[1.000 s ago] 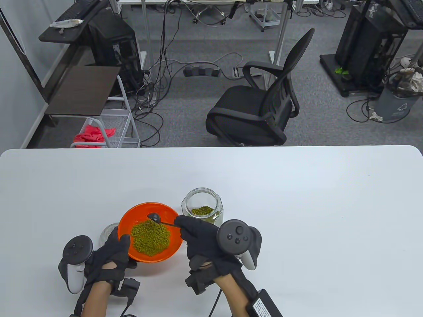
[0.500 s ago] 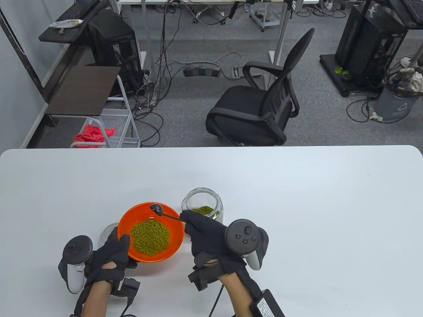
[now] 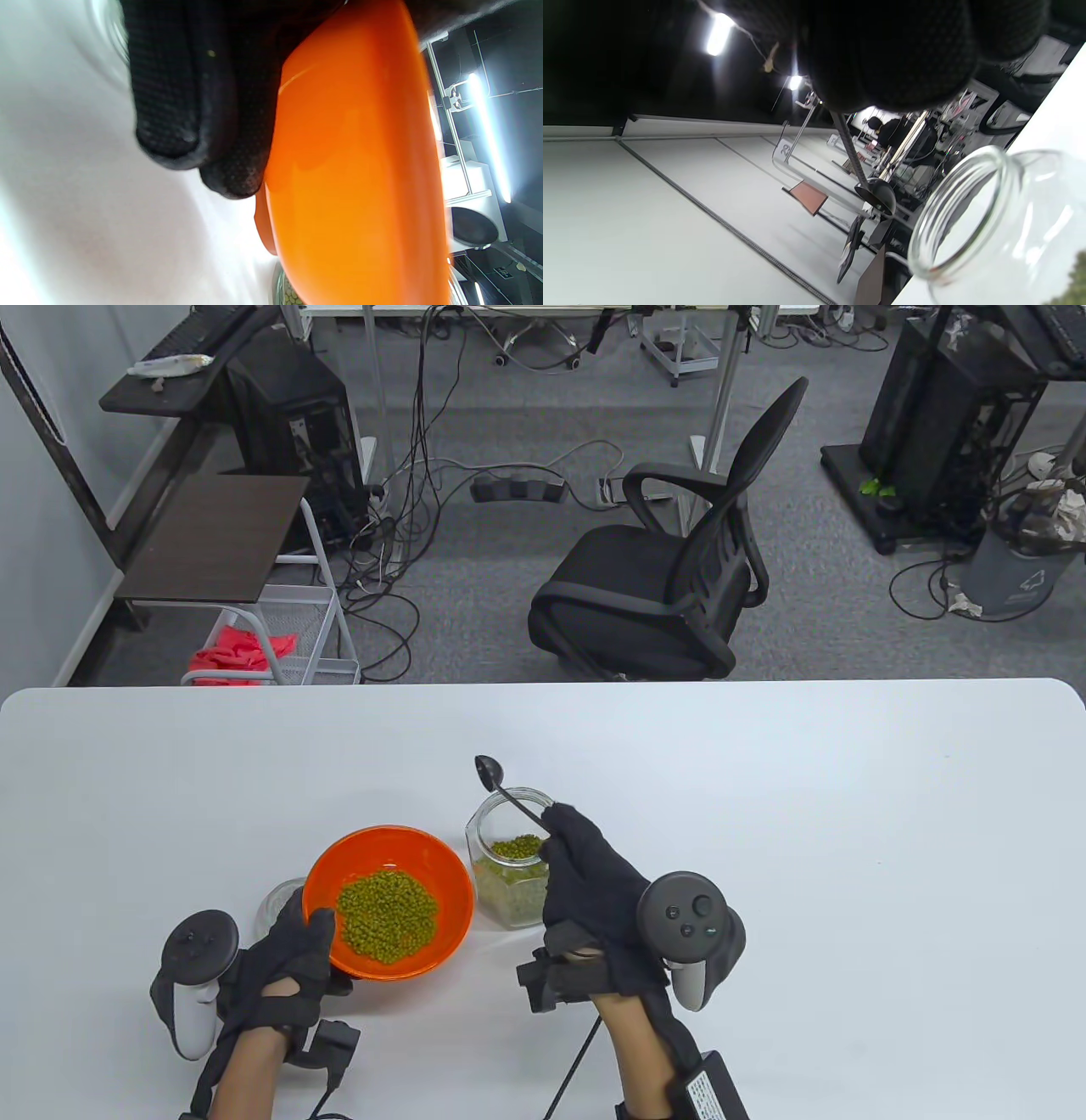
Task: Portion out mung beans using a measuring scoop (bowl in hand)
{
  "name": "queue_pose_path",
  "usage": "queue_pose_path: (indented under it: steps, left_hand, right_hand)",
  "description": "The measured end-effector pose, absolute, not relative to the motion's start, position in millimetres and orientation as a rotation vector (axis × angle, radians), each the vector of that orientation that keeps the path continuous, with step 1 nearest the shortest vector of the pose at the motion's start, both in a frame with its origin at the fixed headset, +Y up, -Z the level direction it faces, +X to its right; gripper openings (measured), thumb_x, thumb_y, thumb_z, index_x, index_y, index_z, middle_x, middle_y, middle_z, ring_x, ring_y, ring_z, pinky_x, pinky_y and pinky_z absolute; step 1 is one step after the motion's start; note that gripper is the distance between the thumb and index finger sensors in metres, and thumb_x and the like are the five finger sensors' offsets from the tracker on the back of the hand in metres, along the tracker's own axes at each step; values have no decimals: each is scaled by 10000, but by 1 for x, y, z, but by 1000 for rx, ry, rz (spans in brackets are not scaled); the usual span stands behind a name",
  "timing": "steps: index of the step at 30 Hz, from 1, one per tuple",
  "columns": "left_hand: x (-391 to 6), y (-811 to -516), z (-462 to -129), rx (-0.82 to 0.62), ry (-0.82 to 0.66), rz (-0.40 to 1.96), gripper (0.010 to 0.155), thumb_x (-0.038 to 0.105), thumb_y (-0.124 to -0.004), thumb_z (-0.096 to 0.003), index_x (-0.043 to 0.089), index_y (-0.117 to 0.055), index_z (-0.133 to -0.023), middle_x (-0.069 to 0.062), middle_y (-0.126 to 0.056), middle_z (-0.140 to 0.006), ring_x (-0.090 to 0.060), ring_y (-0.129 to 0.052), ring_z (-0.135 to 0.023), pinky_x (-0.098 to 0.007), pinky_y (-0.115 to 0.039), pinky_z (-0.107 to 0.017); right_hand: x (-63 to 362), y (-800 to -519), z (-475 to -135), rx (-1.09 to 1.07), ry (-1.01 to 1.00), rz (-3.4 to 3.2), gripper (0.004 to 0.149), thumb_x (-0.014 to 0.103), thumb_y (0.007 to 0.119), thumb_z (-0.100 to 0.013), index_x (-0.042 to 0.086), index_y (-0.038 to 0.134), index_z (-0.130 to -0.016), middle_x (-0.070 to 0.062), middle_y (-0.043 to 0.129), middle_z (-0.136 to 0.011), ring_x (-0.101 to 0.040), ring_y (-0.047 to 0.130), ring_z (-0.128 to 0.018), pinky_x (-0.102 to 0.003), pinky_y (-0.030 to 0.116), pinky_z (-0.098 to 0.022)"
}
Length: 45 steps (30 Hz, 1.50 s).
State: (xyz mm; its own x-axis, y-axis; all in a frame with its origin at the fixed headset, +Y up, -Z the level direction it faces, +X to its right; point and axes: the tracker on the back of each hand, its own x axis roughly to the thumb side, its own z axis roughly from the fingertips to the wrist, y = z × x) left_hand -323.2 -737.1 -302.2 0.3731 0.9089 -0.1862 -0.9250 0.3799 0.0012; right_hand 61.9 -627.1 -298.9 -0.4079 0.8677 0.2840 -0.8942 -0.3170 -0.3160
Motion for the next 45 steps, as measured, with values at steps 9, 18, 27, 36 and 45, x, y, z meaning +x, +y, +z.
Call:
queue_pose_path:
  steps: [9,18,27,36,45]
  left_hand:
    - [-323,-737,-302,-110,166,1178,674,437,-592,-568,38,-414,-1081,-188,-682,-965,-269,-1157,-485,-279,-1015,-316]
    - [-324,-737,-302,-105,175,1172,681,433,-593,-567,27,-399,-1078,-190,-679,-963,-266,-1158,-487,-277,-1016,-317]
    - [-324,-737,-302,-103,183,1171,682,426,-596,-565,21,-394,-1076,-194,-677,-960,-268,-1159,-490,-280,-1017,-318]
    - [-325,-736,-302,-105,180,1175,683,423,-595,-565,19,-391,-1076,-195,-676,-961,-269,-1159,-492,-278,-1018,-319]
    - [-325,-736,-302,-103,178,1188,680,423,-595,-566,21,-392,-1077,-192,-676,-962,-270,-1158,-492,-280,-1016,-321]
  right_hand:
    - [80,-635,-302,-48,-551,1895,425,186,770,-473,46,789,-874,-268,912,-690,-338,985,-365,-636,732,-449]
    - [102,-639,-301,-186,-606,1884,429,175,763,-468,29,776,-871,-283,906,-687,-333,989,-363,-634,738,-442]
    - [118,-651,-306,-295,-618,1936,420,185,765,-472,29,788,-861,-281,912,-673,-331,990,-353,-631,740,-437]
    - [126,-668,-314,-405,-625,2061,415,203,770,-477,23,796,-850,-278,922,-657,-331,993,-338,-627,744,-431]
    - [129,-686,-319,-470,-552,2181,417,205,771,-474,19,802,-846,-281,926,-650,-332,996,-331,-628,747,-423]
